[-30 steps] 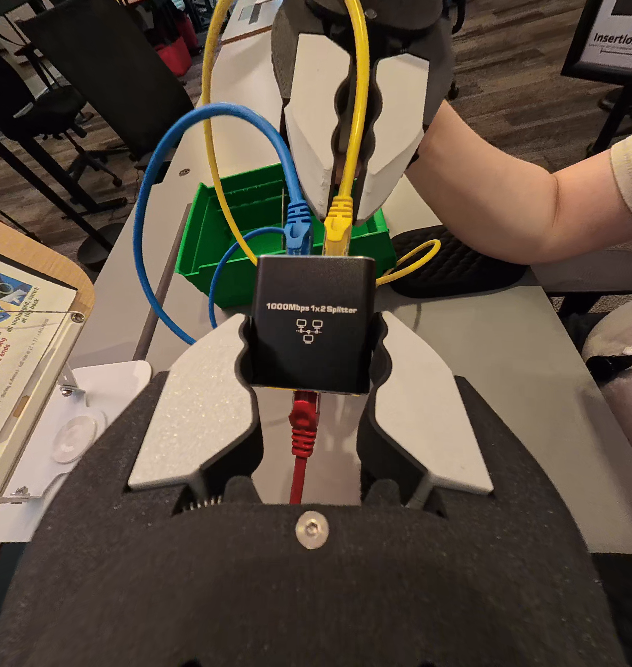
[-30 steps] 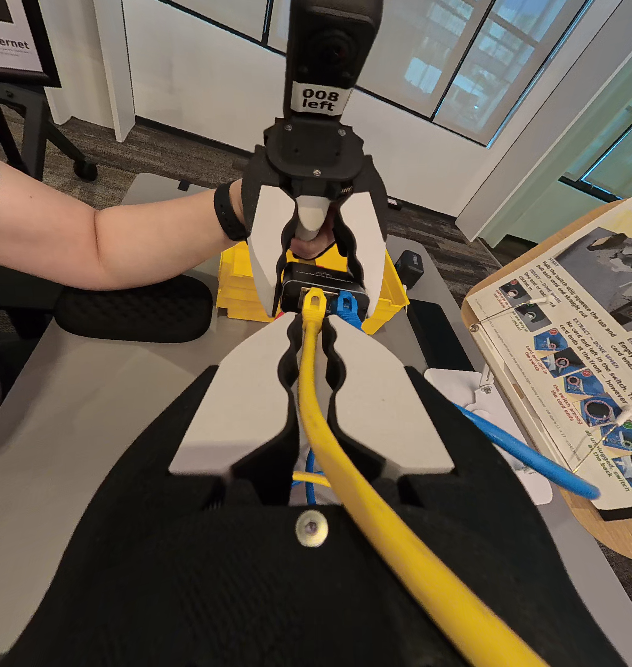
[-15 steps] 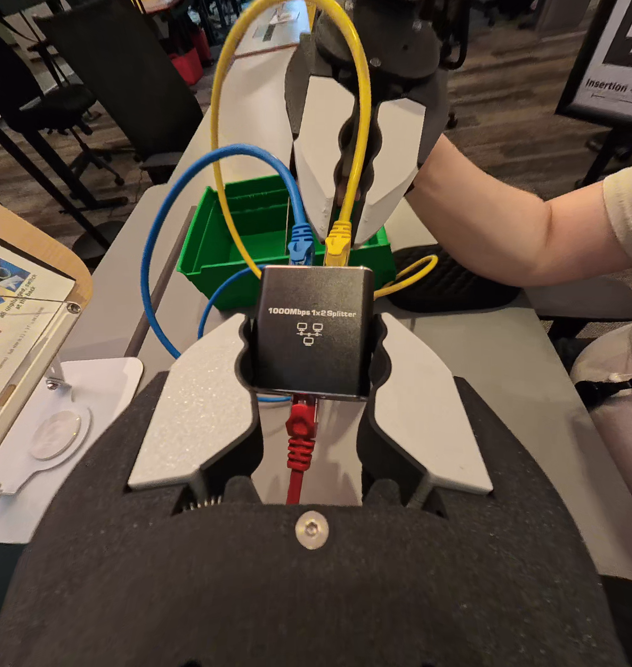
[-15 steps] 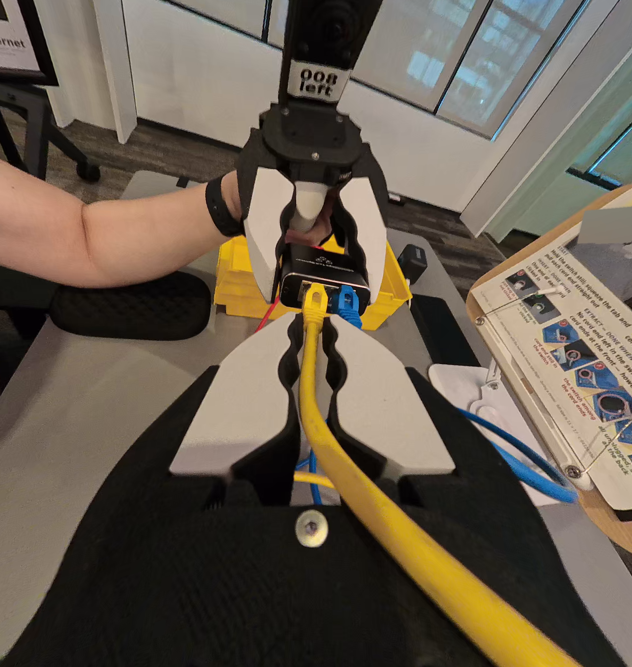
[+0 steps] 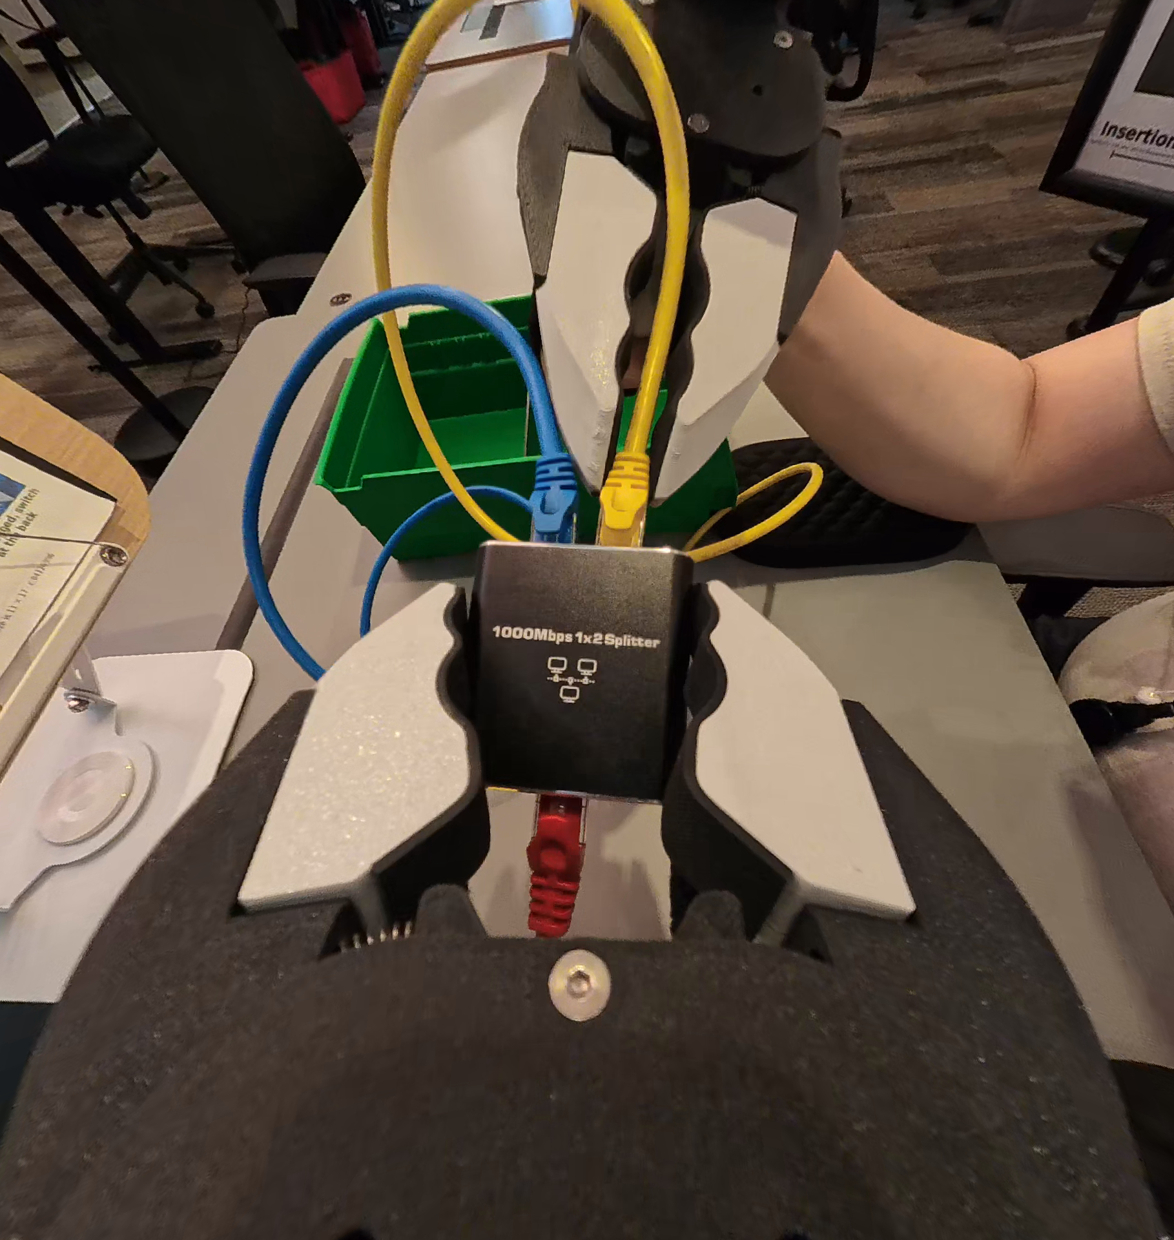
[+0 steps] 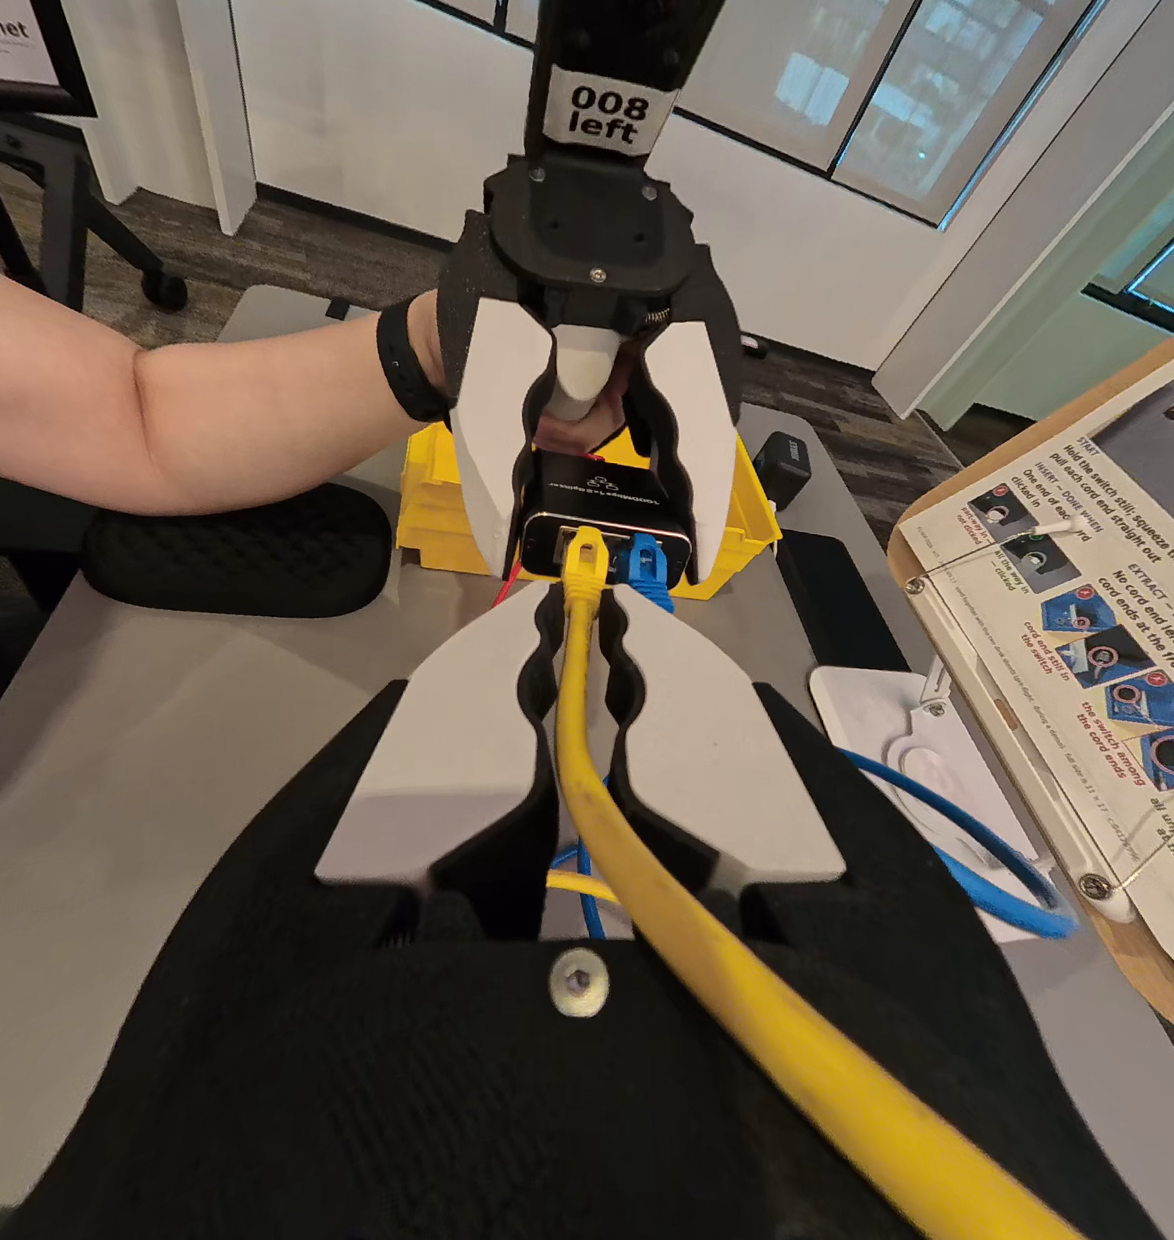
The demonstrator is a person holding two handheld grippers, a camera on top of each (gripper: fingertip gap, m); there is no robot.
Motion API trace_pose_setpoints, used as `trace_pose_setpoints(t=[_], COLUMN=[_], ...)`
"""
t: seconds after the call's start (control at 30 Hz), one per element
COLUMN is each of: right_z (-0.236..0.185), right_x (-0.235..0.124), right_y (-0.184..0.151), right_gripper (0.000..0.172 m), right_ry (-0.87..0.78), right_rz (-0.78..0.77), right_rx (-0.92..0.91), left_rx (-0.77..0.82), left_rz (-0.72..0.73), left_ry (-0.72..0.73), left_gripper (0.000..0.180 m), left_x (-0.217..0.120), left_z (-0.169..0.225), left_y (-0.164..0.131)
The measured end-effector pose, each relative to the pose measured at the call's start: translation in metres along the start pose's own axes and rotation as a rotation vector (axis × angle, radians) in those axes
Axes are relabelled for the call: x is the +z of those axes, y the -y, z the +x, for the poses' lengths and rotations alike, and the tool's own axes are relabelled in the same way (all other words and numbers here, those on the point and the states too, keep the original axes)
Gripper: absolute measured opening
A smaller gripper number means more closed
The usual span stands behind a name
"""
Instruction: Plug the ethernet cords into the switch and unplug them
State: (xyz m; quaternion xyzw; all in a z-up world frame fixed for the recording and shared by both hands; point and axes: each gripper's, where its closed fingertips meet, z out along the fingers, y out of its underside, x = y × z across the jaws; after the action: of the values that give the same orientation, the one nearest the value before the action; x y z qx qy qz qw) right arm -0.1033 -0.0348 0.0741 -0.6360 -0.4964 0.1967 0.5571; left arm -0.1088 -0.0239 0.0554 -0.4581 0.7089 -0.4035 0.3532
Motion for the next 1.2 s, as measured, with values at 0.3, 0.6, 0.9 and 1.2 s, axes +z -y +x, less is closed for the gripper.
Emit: trace_pose_setpoints(t=[0.3, 0.6, 0.9, 1.2], right_z=[-0.002, -0.016, -0.007, 0.001], right_x=[-0.007, -0.006, -0.013, -0.021], right_y=[0.012, 0.027, 0.011, 0.024], right_gripper=[0.012, 0.011, 0.011, 0.012], right_ry=[-0.027, 0.018, -0.069, -0.069], right_rz=[0.06, 0.116, -0.069, 0.076], right_rx=[-0.086, -0.119, -0.146, -0.055], left_rx=[0.072, 0.092, 0.051, 0.031], left_rz=[0.005, -0.056, -0.007, 0.036], left_ry=[0.051, 0.02, -0.063, -0.017], left_gripper=[0.062, 0.062, 0.061, 0.061], left_x=[-0.003, 0.017, 0.051, 0.031], left_z=[0.003, 0.012, 0.013, 0.006], left_y=[0.012, 0.005, -0.002, 0.01])
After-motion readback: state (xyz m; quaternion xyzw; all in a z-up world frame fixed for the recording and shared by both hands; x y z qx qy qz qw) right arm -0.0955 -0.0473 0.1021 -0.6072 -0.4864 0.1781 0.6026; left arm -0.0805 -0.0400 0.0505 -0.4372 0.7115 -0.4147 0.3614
